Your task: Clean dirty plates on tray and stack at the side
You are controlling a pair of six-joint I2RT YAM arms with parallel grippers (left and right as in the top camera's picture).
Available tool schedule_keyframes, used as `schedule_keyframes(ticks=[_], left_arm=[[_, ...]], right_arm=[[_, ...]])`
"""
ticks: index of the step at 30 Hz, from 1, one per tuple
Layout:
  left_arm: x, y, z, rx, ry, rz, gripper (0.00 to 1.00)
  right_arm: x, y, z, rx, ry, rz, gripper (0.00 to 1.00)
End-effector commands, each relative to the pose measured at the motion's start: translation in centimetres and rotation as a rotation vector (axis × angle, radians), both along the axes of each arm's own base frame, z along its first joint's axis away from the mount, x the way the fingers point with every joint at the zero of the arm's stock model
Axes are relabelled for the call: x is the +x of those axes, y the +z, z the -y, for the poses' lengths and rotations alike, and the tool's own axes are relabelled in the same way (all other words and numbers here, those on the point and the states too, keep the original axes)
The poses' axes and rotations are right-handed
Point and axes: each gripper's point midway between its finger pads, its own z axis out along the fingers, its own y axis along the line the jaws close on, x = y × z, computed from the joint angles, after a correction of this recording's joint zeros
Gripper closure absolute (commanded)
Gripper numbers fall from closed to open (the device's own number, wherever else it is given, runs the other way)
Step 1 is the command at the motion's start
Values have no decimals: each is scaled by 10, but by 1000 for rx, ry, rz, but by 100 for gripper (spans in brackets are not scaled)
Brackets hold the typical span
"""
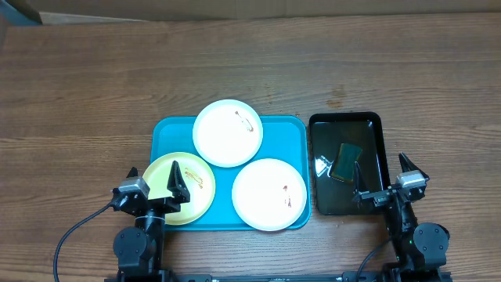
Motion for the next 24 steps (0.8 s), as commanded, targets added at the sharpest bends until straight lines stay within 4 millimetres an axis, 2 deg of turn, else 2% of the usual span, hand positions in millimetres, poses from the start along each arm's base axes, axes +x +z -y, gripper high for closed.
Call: schedule_keyframes(ticks=[1, 3, 5, 7, 9, 12, 13, 16, 20, 24], left_arm=[[0, 3, -5, 21, 26, 13, 0], [0, 3, -4, 5, 20, 15, 0], [0, 6, 6, -9, -33, 27, 0], [-2, 15, 17, -12, -102, 35, 0], [-6, 28, 19, -13, -107, 28, 0], [-15, 59, 18, 15, -100, 21, 0], [-19, 84, 18, 33, -102, 19, 0], [-22, 122, 20, 42, -113, -41, 0], [-9, 156, 39, 49, -249, -300, 0], [8, 163, 55, -24, -377, -656, 0]], right_arm=[[0, -2, 1, -8, -4, 4, 0], [0, -2, 1, -8, -4, 4, 0], [0, -2, 1, -7, -4, 4, 0], [0, -2, 1, -8, -4, 4, 0], [0, -2, 1, -8, -4, 4, 0], [0, -2, 1, -8, -4, 4, 0], [0, -2, 1, -7, -4, 4, 0], [0, -2, 1, -8, -4, 4, 0], [0, -2, 1, -8, -4, 4, 0], [0, -2, 1, -7, -4, 4, 0]])
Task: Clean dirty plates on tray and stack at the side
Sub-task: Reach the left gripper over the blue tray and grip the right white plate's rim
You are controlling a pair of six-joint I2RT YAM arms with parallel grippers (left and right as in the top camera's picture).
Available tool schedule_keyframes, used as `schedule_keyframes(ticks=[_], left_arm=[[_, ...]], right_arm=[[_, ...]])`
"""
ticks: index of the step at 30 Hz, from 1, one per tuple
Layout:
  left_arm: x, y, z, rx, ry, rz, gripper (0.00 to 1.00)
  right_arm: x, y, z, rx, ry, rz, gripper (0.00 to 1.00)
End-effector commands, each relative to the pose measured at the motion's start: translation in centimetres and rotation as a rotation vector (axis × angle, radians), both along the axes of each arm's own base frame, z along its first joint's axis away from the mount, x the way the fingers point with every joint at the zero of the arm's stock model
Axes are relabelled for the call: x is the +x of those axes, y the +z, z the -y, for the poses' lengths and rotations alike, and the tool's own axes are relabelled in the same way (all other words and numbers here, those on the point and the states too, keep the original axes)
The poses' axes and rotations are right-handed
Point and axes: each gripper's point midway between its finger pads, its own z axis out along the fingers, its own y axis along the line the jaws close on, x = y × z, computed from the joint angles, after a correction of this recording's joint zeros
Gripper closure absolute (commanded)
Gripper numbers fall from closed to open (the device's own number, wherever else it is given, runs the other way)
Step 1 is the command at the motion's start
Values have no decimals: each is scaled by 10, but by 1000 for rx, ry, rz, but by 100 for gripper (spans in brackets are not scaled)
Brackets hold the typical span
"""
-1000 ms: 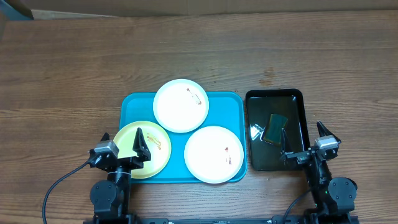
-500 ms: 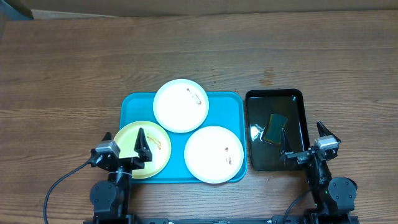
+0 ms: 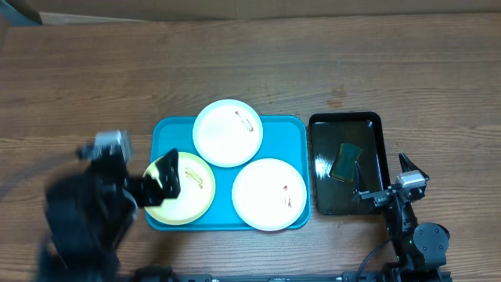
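On the blue tray [image 3: 166,131] lie three plates. The yellow one [image 3: 192,192] at the front left carries small crumbs. A white one [image 3: 228,133] lies at the back with a few specks, and another white one [image 3: 270,194] at the front right is lightly marked. My left arm is motion-blurred. Its gripper [image 3: 162,182] hangs over the yellow plate's left rim, fingers apparently spread, holding nothing. The right gripper [image 3: 381,171] stands open at the front right, beside the black tray.
A black tray [image 3: 347,119] holding liquid and a dark green sponge [image 3: 345,160] sits right of the blue tray. Bare wooden table surrounds both trays. A cardboard edge shows at the far back left.
My left arm has swung out to the left and lifted, its gripper now over the yellow plate's left rim. The right arm, plates and sponge have not moved.
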Motion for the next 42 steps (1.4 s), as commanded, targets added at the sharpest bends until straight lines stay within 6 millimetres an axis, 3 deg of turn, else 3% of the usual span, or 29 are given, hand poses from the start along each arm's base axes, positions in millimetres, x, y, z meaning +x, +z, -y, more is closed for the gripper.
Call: schedule_keyframes(ticks=[1, 6, 8, 11, 17, 18, 27, 33, 35, 36, 40, 42], left_arm=[[36, 17, 19, -49, -145, -234, 0], [73, 8, 20, -109, -145, -491, 0], [73, -12, 32, -146, -193, -628, 1], [59, -47, 43, -104, -253, -811, 11], [34, -100, 77, -30, -317, -934, 58], [29, -111, 81, -17, -306, -957, 60], [-2, -192, 121, -5, -288, -1071, 47], [-10, -209, 129, -1, -286, -1084, 43], [-7, -209, 131, -13, -287, -1072, 35], [-6, -209, 132, -15, -289, -1065, 37], [4, -209, 136, -29, -288, -1026, 70], [5, -209, 138, -46, -258, -1028, 73]], right_arm=[[0, -2, 1, -7, -4, 3, 0], [0, -2, 1, -7, -4, 3, 0], [0, -2, 1, -7, -4, 3, 0], [0, -2, 1, -7, -4, 3, 0], [0, -2, 1, -7, -4, 3, 0], [0, -2, 1, -7, -4, 3, 0], [0, -2, 1, -7, -4, 3, 0], [0, -2, 1, -7, -4, 3, 0], [0, -2, 1, -7, -4, 3, 0], [0, -2, 1, -7, -4, 3, 0], [0, -2, 1, -7, -4, 3, 0], [0, -2, 1, -7, -4, 3, 0]])
